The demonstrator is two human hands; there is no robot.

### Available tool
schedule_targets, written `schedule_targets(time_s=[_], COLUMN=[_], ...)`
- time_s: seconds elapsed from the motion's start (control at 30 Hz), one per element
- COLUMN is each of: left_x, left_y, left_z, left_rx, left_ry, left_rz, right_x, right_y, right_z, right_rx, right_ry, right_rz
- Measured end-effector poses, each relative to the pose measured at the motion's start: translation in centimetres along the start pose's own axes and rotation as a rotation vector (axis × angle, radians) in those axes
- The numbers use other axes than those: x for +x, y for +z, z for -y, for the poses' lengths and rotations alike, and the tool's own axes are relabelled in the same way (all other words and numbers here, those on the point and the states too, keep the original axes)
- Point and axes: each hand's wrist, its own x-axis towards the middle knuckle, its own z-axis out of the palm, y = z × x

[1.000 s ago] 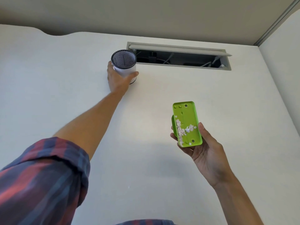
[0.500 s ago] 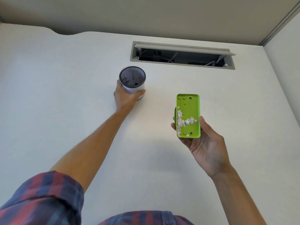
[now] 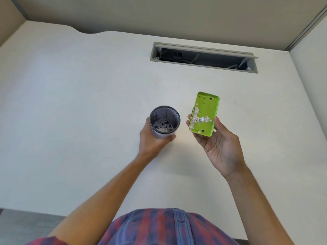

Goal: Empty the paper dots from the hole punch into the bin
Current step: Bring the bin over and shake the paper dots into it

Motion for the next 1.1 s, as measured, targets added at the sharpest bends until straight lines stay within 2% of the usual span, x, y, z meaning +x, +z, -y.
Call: schedule_targets(time_s=[0.2, 0.43, 0.63, 0.9, 1.1], left_x=[-4.5, -5.9, -5.9, -6.0, -6.4], left_y=[0.6, 0.8, 0.6, 0.3, -0.7], left_z=[0.6, 0.4, 0.2, -0.2, 0.0], left_rx=[0.023, 0.047, 0.050, 0.072, 0.142], left_ry=[0.003, -0.007, -0.015, 0.004, 0.051], left_rz=[0.065, 0.091, 0.108, 0.127, 0.151], right_x=[-0.1, 0.1, 0.1, 0.1, -0.1], right_y=[-0.6, -1.3, -1.4, -0.7, -0.3], right_z=[-0.6, -1.6, -2.9, -2.5, -3.0], right_rx=[-0.146, -0.704, -1.012, -1.190, -1.224], right_ry=[-0.094, -0.263, -0.397, -0.505, -0.629], right_rz=[-0.026, -0.011, 0.129, 0.192, 0.206])
